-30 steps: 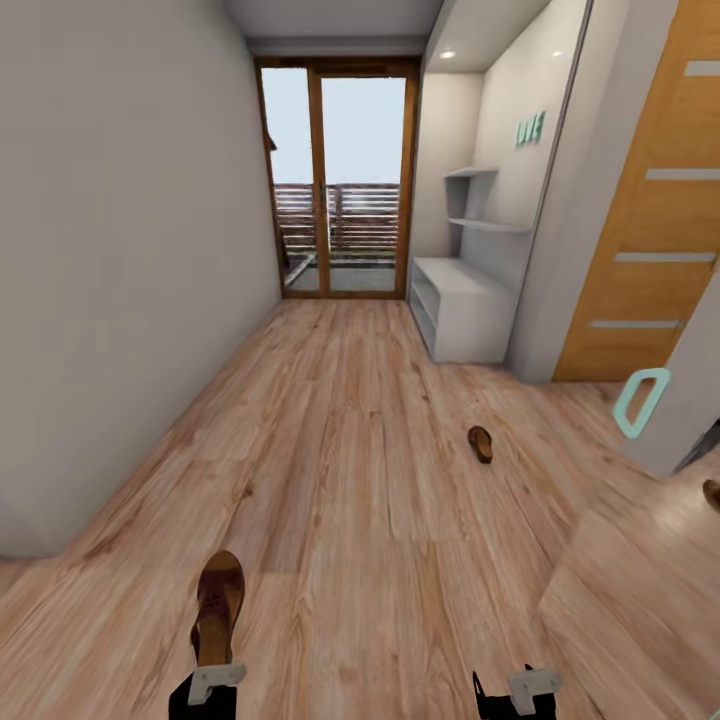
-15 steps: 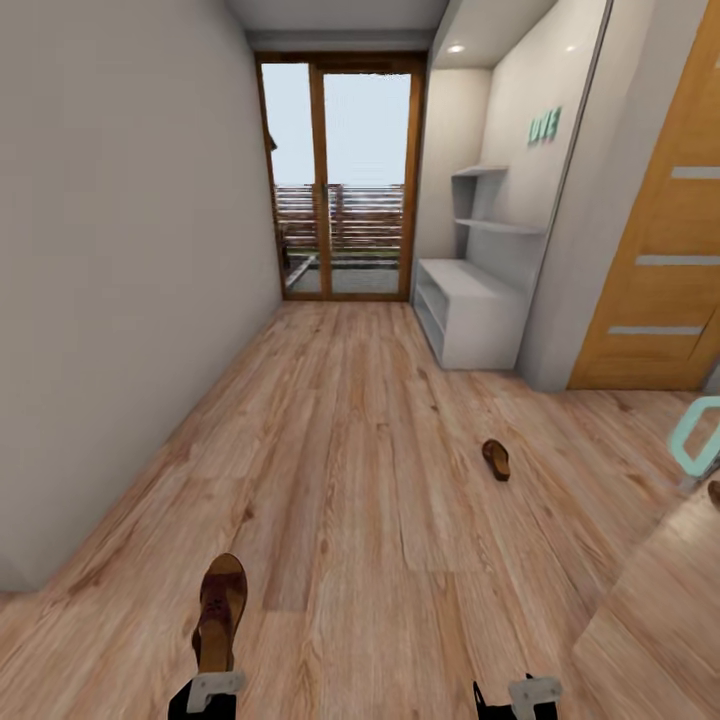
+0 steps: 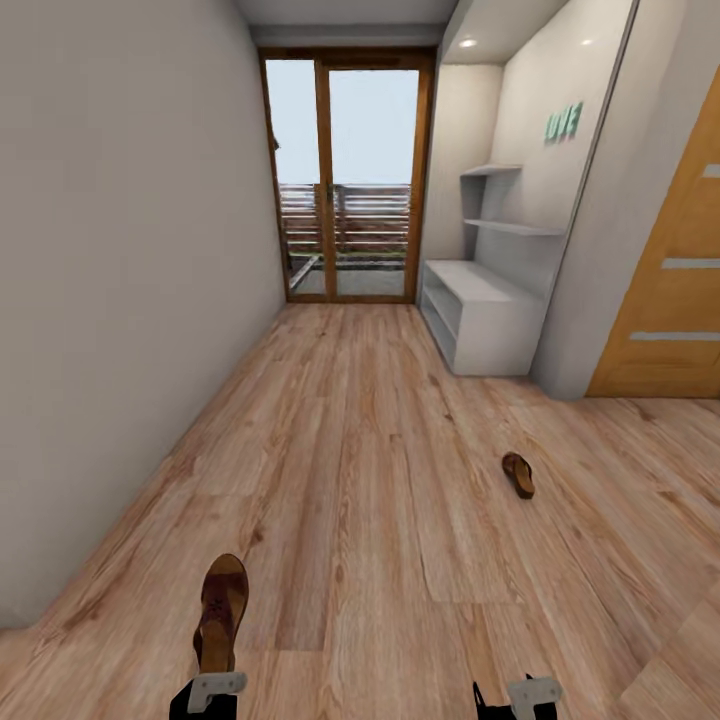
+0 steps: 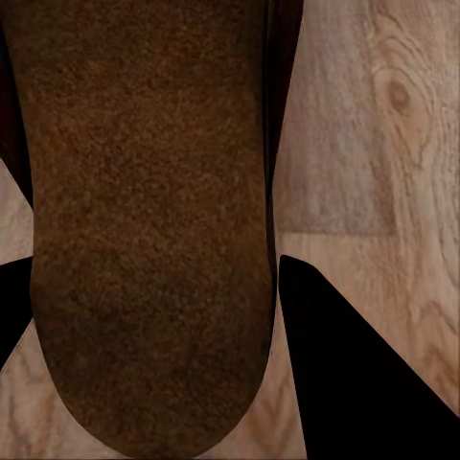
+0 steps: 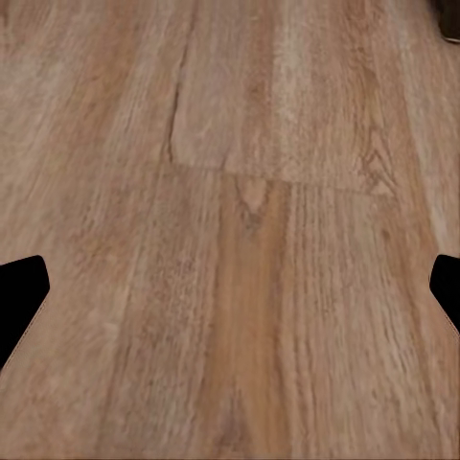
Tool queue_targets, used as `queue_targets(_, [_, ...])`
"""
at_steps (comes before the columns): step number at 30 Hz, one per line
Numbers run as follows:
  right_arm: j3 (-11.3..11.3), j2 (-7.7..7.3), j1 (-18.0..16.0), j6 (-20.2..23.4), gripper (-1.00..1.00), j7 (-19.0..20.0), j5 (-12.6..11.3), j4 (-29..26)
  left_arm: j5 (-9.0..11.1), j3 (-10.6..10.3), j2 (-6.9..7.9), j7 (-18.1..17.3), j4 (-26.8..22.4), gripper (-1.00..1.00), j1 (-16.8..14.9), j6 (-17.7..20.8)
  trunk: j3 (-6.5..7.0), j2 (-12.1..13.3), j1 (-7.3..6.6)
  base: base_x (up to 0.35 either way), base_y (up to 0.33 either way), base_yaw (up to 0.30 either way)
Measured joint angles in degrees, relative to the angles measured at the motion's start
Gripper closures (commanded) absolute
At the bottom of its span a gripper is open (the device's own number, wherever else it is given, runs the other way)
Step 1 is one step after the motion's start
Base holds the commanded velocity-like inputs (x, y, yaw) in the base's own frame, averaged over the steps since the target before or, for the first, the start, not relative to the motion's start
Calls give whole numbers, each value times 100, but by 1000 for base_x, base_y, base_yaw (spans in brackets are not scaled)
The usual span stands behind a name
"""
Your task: Pick up the two gym shoes and the two sandals from the corridor floor and place them onto the hallstand (shoe rack) in the corridor, making sure they are on the rack and not on the floor. Arrange them so the two gym shoes are next to each other and the two sandals are next to each other.
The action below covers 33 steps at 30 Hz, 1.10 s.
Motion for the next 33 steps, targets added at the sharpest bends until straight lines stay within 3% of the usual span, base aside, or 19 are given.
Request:
queue_targets(7, [0,0,0,0,-100,-1,-3,0,0,1,0,0,0,100,0,1,0,0,0,337,5,-17])
queue_targets(14, [0,0,2,1,-100,-1,-4,-1,-1,-4,22,-26,9,100,22,-47,0,0,0,327,0,-233])
queue_targets(21, [0,0,1,1,-100,-1,-4,1,48,45,289,-963,-4,100,290,-676,0,0,3,99,0,-277])
queue_targets(26, [-7,-6,1,1,-100,-1,-4,-1,82,127,478,-1166,6,100,316,-757,0,0,3,13,0,-248])
queue_targets(33, [-10,-8,0,0,-100,-1,-11,0,87,543,698,-1271,14,100,329,-770,0,0,3,2,0,-105])
